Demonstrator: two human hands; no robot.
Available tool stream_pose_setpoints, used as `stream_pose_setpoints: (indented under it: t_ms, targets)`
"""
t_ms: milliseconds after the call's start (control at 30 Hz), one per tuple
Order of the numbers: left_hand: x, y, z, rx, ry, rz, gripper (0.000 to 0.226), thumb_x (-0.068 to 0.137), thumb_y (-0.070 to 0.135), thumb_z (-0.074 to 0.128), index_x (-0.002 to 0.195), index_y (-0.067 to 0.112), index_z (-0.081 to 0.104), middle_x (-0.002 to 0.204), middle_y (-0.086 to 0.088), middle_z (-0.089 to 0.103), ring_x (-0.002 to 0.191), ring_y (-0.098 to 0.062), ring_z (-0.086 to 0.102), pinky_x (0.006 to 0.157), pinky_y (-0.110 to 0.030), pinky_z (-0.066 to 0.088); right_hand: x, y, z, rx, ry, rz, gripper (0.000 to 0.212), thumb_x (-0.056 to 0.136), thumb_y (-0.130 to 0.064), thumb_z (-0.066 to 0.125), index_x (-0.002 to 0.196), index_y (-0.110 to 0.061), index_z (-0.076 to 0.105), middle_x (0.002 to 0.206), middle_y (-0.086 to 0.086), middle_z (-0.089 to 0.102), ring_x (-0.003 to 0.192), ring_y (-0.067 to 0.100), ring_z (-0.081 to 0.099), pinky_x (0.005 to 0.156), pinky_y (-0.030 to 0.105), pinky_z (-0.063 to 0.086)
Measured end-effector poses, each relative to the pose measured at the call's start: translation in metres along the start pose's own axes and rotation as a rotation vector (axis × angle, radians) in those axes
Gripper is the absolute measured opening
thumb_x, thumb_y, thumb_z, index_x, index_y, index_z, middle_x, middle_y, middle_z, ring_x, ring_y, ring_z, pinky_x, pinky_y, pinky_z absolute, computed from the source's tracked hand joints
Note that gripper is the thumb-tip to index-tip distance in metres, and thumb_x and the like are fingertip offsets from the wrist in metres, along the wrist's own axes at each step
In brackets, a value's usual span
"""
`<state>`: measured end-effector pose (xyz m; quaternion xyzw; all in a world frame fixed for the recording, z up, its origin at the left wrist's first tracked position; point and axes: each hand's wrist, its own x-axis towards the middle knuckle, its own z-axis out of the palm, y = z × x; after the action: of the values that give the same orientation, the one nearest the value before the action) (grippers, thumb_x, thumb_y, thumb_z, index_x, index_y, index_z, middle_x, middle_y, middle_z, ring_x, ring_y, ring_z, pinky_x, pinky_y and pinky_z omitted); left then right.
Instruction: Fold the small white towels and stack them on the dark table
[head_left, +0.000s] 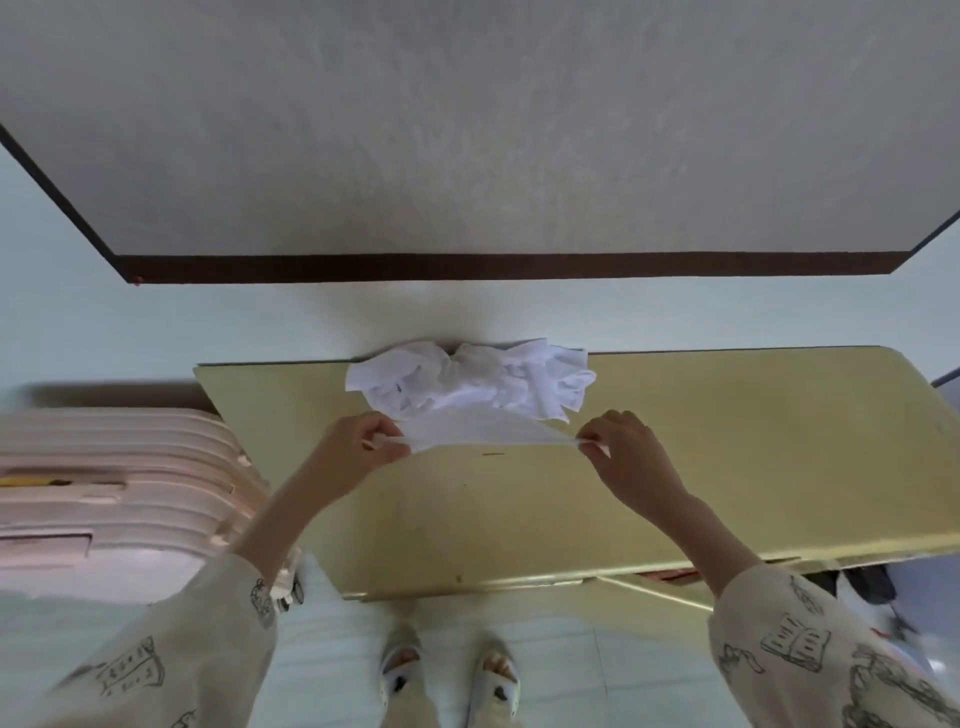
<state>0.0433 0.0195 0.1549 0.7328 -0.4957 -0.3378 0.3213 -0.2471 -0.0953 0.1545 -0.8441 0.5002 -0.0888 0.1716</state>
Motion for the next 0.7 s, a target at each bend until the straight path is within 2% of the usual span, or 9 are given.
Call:
stream_pose_setpoints:
  t_ms: [100,167,267,367,400,467,567,700]
  targets:
    - [-0.019,-0.039,0.029,0.085,-0.172,-0.092,0.022,0.078,0.013,0.071,0.067,0.028,0.061,0.066,0.013,0.06,0.064,-0.005,0.054,0.062,-0.013,0.039,-0.024,0.019,0.037,0.053,-0.186,0.045,0.016,0.09,-0.012,0.055,0.099,-0.01,0.068,0.1,0.006,0.064,0.102,0.025,0.051,0.089,0.031,0.038]
    - [-0.029,-0.062,0.047,0.085,-0.291,-0.177,0.005,0.081,0.016,0.069,0.081,0.021,0.069,0.076,0.008,0.065,0.077,-0.01,0.06,0.074,-0.018,0.043,-0.035,0.027,0.058,0.073,-0.268,0.086,0.017,0.09,-0.012,0.054,0.1,-0.01,0.068,0.101,0.006,0.063,0.103,0.024,0.052,0.088,0.029,0.037]
    - [-0.037,-0.085,0.068,0.066,-0.341,-0.294,0.012,0.083,0.016,0.067,0.092,0.009,0.072,0.079,0.001,0.066,0.075,-0.01,0.059,0.072,-0.019,0.041,-0.043,0.037,0.085,0.086,-0.358,0.154,0.018,0.09,-0.016,0.055,0.1,-0.01,0.069,0.101,0.007,0.065,0.103,0.023,0.054,0.084,0.028,0.038]
    - [-0.033,-0.096,0.078,-0.03,-0.267,-0.369,0.002,0.082,0.013,0.068,0.08,0.012,0.068,0.073,0.002,0.063,0.069,-0.011,0.056,0.064,-0.014,0.041,-0.037,0.043,0.102,0.157,-0.348,0.281,0.017,0.088,-0.02,0.06,0.096,-0.008,0.069,0.099,0.006,0.067,0.098,0.023,0.059,0.074,0.024,0.036]
    - [-0.028,-0.099,0.079,-0.07,-0.225,-0.387,0.006,0.081,0.012,0.068,0.077,0.013,0.065,0.071,0.002,0.062,0.068,-0.011,0.054,0.062,-0.012,0.04,-0.031,0.045,0.106,0.222,-0.324,0.342,0.018,0.087,-0.021,0.062,0.095,-0.007,0.069,0.097,0.005,0.067,0.094,0.022,0.06,0.073,0.024,0.037]
    - [-0.017,-0.107,0.082,-0.169,-0.143,-0.436,0.007,0.082,0.011,0.066,0.077,0.013,0.063,0.074,0.001,0.063,0.07,-0.014,0.056,0.068,-0.017,0.043,-0.015,0.049,0.116,0.385,-0.283,0.46,0.02,0.086,-0.021,0.064,0.096,-0.004,0.069,0.09,0.001,0.064,0.088,0.018,0.058,0.074,0.023,0.037]
    - [0.004,-0.119,0.085,-0.298,-0.064,-0.459,0.012,0.087,0.01,0.06,0.08,0.019,0.064,0.081,-0.001,0.065,0.08,-0.019,0.06,0.083,-0.035,0.049,0.009,0.052,0.133,0.616,-0.207,0.592,0.014,0.086,-0.018,0.064,0.092,-0.006,0.068,0.076,-0.003,0.062,0.078,0.017,0.055,0.074,0.03,0.042]
    - [0.031,-0.134,0.099,-0.246,0.028,-0.449,0.008,0.087,0.016,0.06,0.081,0.02,0.063,0.079,0.001,0.063,0.079,-0.02,0.058,0.081,-0.035,0.047,0.028,0.06,0.161,0.622,-0.134,0.623,0.014,0.087,-0.016,0.061,0.081,-0.004,0.064,0.065,-0.001,0.056,0.062,0.013,0.046,0.065,0.028,0.038]
